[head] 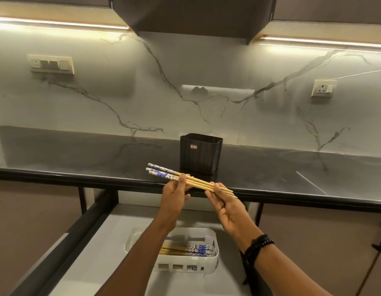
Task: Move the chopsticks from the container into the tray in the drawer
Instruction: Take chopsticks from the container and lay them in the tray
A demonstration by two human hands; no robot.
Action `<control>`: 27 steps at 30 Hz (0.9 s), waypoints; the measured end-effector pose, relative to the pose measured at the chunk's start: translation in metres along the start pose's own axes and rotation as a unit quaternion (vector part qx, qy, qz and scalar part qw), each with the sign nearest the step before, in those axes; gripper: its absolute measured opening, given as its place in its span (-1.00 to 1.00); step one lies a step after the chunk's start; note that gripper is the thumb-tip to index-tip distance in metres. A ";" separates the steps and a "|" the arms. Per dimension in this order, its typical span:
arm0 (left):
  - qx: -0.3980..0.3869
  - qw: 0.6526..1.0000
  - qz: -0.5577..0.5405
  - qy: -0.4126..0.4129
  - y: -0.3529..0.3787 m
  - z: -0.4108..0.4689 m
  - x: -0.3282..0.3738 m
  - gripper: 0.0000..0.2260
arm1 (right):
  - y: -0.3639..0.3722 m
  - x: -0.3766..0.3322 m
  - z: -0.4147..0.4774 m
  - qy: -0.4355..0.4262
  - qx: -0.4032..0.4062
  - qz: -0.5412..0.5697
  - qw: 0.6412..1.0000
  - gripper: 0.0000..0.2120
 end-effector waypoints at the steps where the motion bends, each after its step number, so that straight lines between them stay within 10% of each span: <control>1: 0.008 0.999 -0.035 -0.019 -0.001 0.001 0.000 -0.70 | -0.001 0.004 -0.002 0.006 -0.007 -0.005 1.000 -0.68; 8: 0.016 0.963 -0.261 -0.059 -0.011 0.006 0.008 -0.75 | -0.005 0.017 -0.005 0.050 -0.067 -0.082 0.993 -0.67; 14: -0.121 0.981 -0.092 -0.119 -0.025 0.006 0.017 -0.74 | -0.018 -0.015 0.000 -0.022 -0.030 -0.295 0.955 -0.63; 20: -0.423 0.882 0.088 -0.188 -0.007 -0.014 0.013 -0.76 | -0.010 -0.017 -0.007 -0.039 -0.082 -0.349 0.933 -0.67; 27: -0.482 0.834 0.144 -0.226 0.000 -0.022 0.004 -0.66 | -0.006 -0.016 -0.012 0.023 -0.134 -0.344 0.929 -0.76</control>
Point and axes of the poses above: each hand's wrist, its own z-axis towards the middle knuckle, its own y-axis out of the palm, x = y × z, the point moved 2 cm from there along z, towards the middle knuckle, and after that the axes turned 7 degrees about y, right-handed, at the moved point
